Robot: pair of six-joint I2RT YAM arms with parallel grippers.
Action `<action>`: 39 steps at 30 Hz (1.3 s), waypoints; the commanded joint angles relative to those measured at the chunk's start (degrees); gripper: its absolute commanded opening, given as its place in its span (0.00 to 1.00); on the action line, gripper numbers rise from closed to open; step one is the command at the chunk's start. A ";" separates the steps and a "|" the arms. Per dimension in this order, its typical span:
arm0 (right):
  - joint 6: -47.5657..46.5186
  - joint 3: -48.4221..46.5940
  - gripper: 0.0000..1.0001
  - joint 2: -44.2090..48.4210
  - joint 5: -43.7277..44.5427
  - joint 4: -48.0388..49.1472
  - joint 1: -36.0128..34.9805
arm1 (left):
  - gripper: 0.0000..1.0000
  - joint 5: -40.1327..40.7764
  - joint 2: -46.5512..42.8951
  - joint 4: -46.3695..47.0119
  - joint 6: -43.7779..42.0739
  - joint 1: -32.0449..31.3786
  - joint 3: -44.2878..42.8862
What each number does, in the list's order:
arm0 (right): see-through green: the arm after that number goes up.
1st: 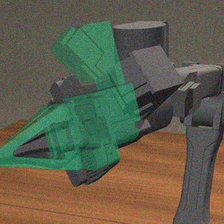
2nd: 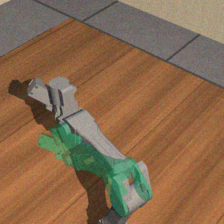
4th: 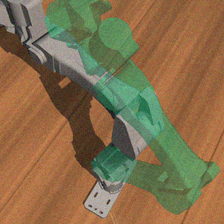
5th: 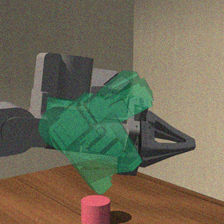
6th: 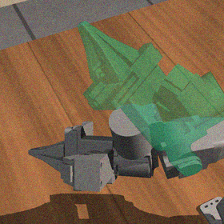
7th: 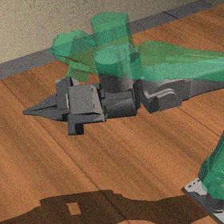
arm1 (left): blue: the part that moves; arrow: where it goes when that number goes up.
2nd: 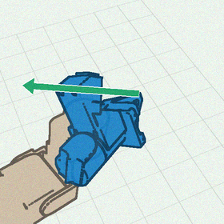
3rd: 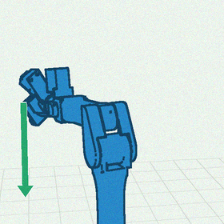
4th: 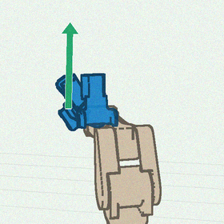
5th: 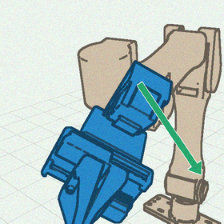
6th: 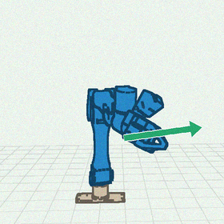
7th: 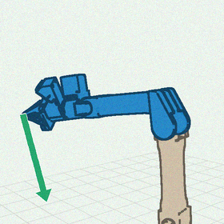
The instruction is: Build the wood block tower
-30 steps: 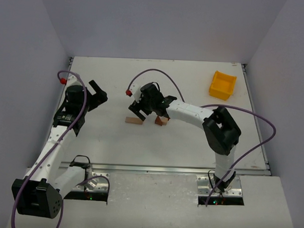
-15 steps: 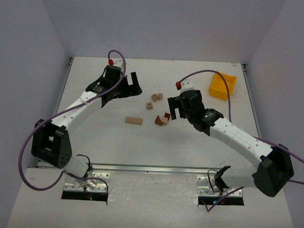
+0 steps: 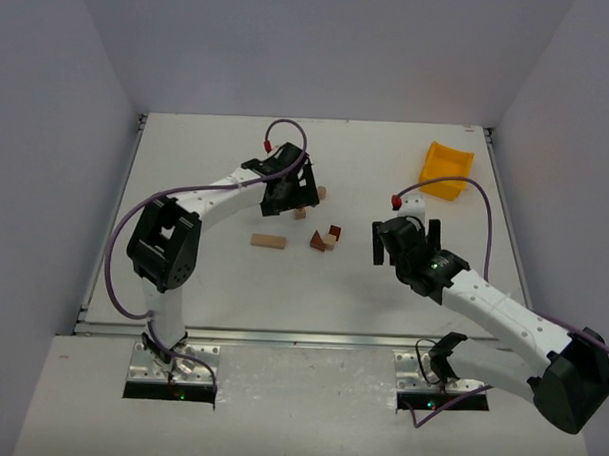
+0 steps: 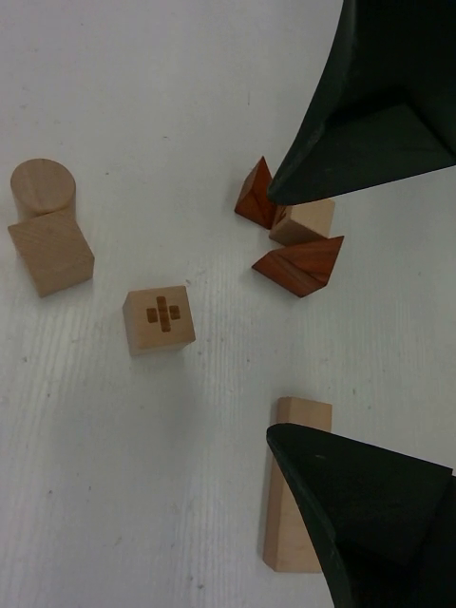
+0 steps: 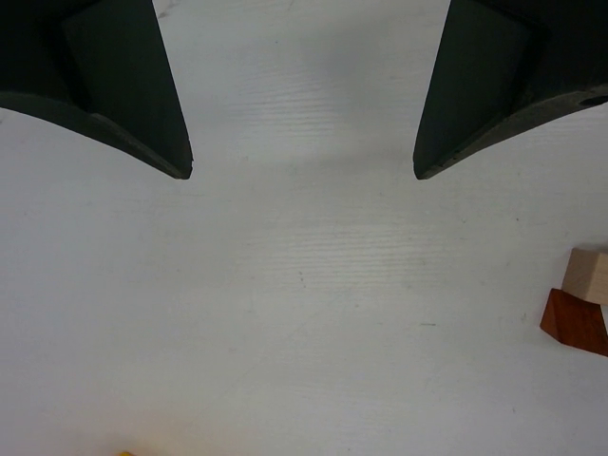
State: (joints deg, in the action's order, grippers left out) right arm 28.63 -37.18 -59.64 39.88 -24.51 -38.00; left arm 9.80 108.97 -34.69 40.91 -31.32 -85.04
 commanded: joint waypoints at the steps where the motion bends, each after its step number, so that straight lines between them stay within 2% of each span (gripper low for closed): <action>1: 2.93 1.15 0.99 2.61 3.61 1.32 -0.15 | 0.94 5.33 3.11 -3.11 7.55 -1.02 -5.51; 4: 2.90 2.03 0.99 2.99 2.86 1.81 -0.15 | 0.88 6.67 5.38 -3.98 11.17 -1.00 -7.35; 10: 3.19 2.02 0.99 2.52 4.14 1.22 -0.15 | 0.79 7.24 8.81 -5.29 11.99 -1.11 -10.02; 14: 3.19 2.27 0.99 2.45 4.71 1.52 -0.06 | 0.78 6.82 11.53 -5.56 11.17 -1.20 -11.88; 22: 2.92 2.63 0.99 1.79 6.07 1.76 -0.06 | 0.64 7.89 15.28 -7.54 10.94 -1.20 -15.63; 27: 2.73 2.48 0.99 1.23 6.24 1.77 -0.15 | 0.51 8.96 16.33 -9.10 11.09 -1.20 -16.81; 35: 2.66 2.47 0.99 1.11 5.99 2.01 -0.07 | 0.42 9.80 17.49 -9.29 10.48 -1.20 -17.92; 39: 2.58 2.47 0.99 1.02 6.08 1.84 -0.08 | 0.41 9.74 18.01 -9.34 10.42 -1.20 -18.47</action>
State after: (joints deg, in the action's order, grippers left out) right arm 30.06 -34.61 -58.59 43.53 -24.42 -38.00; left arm 18.63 126.14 -43.71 51.40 -32.56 -101.19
